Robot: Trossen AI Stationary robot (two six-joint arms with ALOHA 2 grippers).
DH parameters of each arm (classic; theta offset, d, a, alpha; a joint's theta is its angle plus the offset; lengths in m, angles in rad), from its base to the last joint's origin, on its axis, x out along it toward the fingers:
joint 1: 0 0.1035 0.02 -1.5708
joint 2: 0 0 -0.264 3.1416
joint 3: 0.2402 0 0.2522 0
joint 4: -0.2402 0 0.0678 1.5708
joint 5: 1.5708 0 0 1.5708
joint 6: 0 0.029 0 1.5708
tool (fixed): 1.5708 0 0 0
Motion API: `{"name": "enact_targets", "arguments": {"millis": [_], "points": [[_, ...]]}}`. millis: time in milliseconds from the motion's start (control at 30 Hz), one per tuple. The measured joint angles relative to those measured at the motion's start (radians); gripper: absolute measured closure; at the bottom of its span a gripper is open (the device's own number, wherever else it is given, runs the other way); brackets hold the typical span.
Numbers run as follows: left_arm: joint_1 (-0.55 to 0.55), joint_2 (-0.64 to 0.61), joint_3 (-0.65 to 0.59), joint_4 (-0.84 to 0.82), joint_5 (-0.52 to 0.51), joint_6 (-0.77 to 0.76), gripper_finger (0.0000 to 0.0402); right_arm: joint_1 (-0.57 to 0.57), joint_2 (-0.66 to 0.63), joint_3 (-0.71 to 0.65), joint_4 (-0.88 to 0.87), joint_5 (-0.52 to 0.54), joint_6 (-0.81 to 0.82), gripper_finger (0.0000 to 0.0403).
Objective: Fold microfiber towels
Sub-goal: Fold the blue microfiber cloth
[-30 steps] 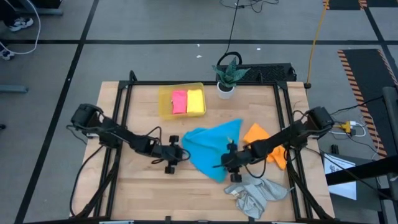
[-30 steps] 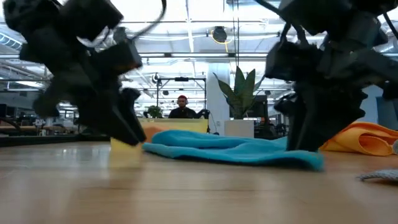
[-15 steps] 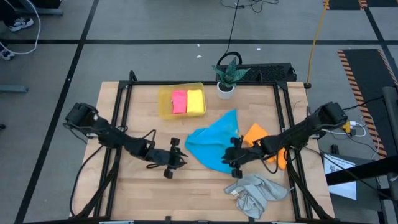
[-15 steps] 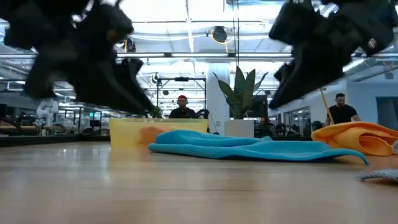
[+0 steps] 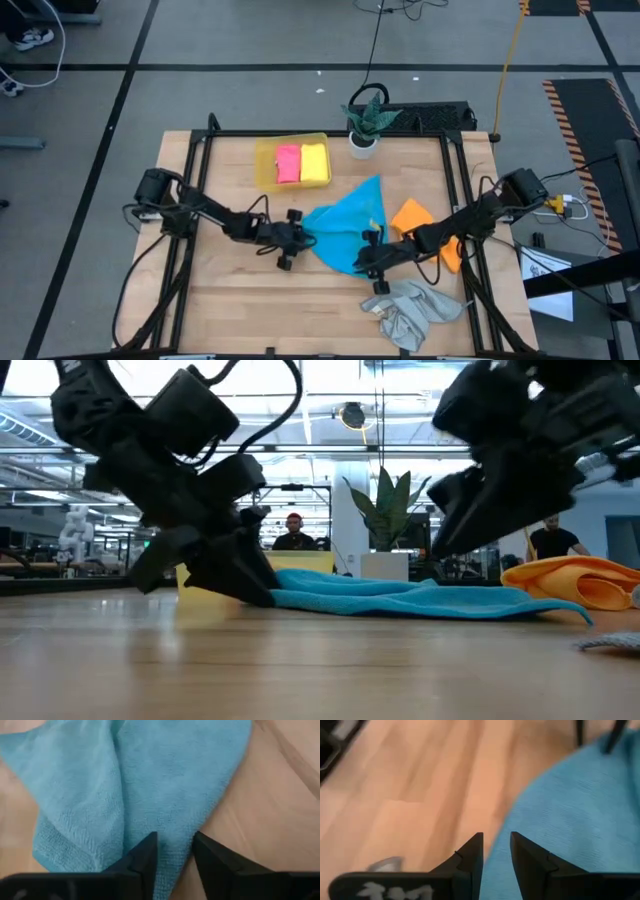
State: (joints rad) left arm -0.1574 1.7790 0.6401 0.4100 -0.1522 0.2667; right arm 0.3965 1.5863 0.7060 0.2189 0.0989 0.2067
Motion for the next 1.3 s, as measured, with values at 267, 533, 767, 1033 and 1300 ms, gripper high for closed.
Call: {"name": "enact_targets", "arguments": {"millis": [267,533,767,1033,1300], "points": [[-0.05,-0.12,0.161,-0.337,0.047,-0.009,0.0388,0.091,-0.045,0.001,-0.006,0.002,-0.03,0.0312],[-0.085,-0.209,0.319,-0.455,0.048,-0.072,0.0391,0.108,-0.055,0.001,0.077,0.064,-0.071,0.0312],[-0.046,-0.187,0.289,-0.581,0.067,-0.124,0.0347,0.088,-0.03,-0.046,0.058,0.136,-0.011,0.0312],[-0.053,-0.17,0.278,-0.537,0.38,-0.143,0.0229,0.047,-0.038,-0.053,-0.016,0.036,0.012,0.0312],[-0.031,-0.161,0.254,-0.501,0.099,-0.139,0.0182,-0.165,-0.004,-0.054,-0.038,0.267,0.224,0.0322]]}}
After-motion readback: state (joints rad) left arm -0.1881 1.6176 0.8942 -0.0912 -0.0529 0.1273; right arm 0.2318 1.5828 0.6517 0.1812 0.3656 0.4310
